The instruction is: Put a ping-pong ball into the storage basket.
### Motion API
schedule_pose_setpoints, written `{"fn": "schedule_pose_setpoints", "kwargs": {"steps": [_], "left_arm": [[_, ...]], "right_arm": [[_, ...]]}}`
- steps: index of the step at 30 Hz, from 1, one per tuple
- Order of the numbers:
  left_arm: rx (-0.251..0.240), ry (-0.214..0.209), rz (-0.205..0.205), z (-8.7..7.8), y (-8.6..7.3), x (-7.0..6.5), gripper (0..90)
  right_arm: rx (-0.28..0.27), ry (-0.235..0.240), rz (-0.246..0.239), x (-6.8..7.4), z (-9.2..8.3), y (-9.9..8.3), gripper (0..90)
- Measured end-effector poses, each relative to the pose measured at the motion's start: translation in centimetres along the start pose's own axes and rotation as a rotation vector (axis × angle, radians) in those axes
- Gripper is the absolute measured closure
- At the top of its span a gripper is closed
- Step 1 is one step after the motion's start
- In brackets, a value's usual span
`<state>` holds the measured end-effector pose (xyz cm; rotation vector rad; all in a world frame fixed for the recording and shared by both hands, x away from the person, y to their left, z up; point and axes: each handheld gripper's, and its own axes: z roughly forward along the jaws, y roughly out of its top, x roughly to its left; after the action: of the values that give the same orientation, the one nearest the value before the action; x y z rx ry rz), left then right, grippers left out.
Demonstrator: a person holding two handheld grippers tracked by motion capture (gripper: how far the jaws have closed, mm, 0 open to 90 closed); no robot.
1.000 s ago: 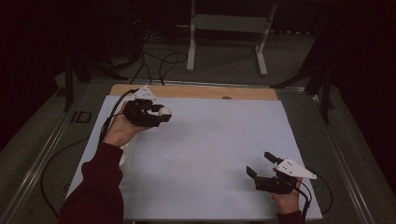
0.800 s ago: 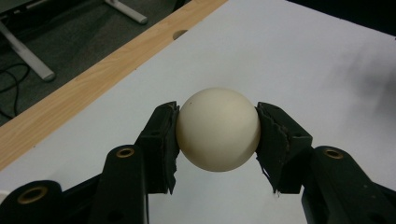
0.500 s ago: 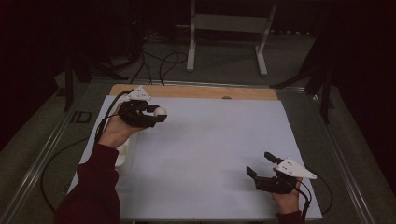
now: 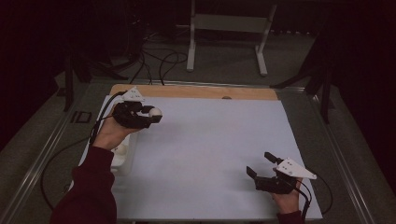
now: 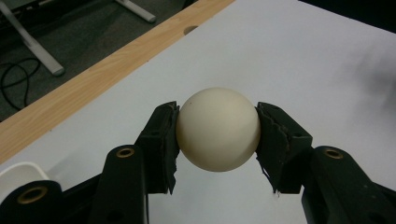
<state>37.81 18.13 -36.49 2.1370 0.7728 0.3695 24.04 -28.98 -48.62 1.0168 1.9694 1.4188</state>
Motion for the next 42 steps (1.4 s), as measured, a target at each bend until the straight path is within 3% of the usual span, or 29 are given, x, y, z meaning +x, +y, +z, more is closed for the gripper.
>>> {"fn": "schedule_pose_setpoints", "kwargs": {"steps": [24,42], "left_arm": [[-0.027,0.028,-0.036,-1.6,-2.1,0.5,51.2],[-0.005,0.057,-0.034,-2.3,-3.1,0.7,51.1]], "right_arm": [[-0.001,0.000,0.000,0.1,0.0,0.0,8.5],[0.001,0.002,-0.003,0.1,0.0,0.0,8.5]]}}
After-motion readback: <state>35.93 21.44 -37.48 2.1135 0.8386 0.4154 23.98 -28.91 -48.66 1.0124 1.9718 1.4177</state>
